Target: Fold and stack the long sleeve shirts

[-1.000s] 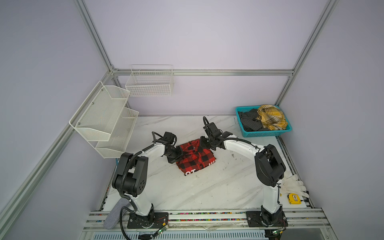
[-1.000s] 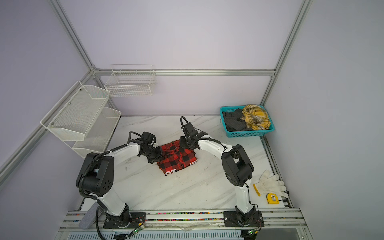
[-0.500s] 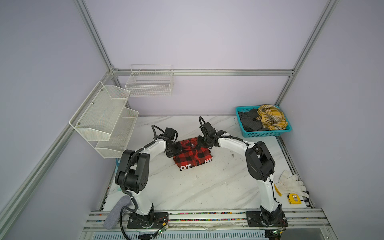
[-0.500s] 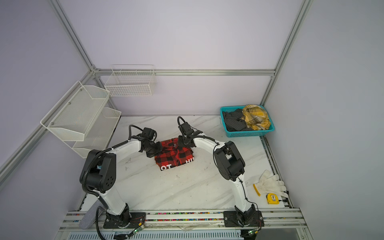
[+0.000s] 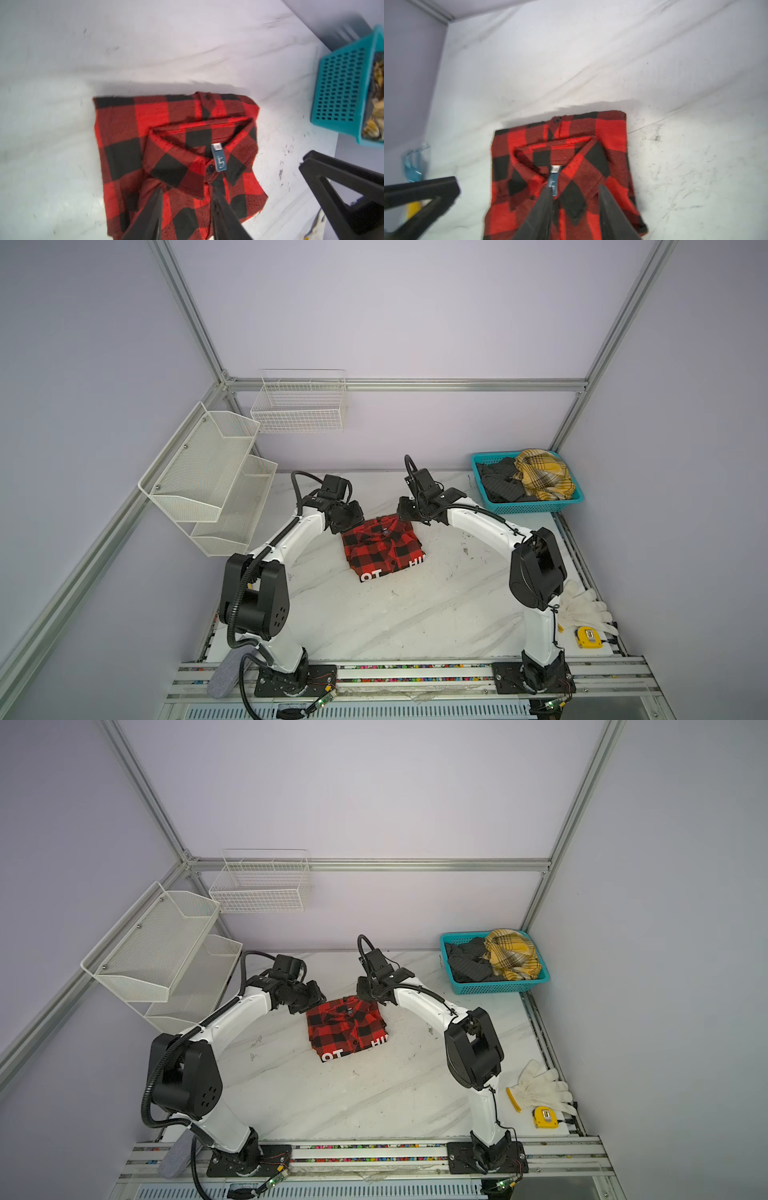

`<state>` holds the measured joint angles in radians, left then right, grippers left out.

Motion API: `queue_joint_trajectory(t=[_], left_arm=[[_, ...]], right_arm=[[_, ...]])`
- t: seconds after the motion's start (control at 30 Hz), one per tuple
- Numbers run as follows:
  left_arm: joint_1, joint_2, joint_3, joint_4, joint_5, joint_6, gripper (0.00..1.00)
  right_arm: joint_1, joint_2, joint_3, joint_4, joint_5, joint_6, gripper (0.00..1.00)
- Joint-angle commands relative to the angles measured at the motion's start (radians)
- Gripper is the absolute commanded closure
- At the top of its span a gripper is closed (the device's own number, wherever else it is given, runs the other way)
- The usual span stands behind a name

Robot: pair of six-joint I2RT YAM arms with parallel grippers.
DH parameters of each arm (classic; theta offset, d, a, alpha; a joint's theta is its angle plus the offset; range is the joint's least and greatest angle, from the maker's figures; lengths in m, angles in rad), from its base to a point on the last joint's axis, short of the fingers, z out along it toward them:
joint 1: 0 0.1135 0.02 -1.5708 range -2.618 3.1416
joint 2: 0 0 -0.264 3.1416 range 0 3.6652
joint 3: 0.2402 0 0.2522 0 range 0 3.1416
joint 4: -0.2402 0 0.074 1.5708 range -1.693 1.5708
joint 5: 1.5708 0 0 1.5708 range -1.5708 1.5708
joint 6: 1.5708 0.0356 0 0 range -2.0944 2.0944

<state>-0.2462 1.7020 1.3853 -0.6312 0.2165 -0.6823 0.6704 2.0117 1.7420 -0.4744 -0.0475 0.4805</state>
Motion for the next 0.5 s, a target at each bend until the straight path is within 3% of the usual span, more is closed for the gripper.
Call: queue_joint_trajectory(t=[0.0, 0.23, 0.47], left_arm=[[-0.029, 0.095, 0.102, 0.016, 0.105, -0.033, 0.83], [-0.084, 0.177, 0.084, 0.033, 0.093, -0.048, 0.99], [-0.096, 0.159, -0.056, 0.102, 0.090, -0.079, 1.00]], right_arm=[[0.015, 0.028, -0.017, -0.014, -0.030, 0.010, 0.76], [0.017, 0.078, -0.094, 0.080, -0.098, 0.041, 0.82], [0.017, 0.121, -0.134, 0.108, -0.104, 0.053, 0.83]])
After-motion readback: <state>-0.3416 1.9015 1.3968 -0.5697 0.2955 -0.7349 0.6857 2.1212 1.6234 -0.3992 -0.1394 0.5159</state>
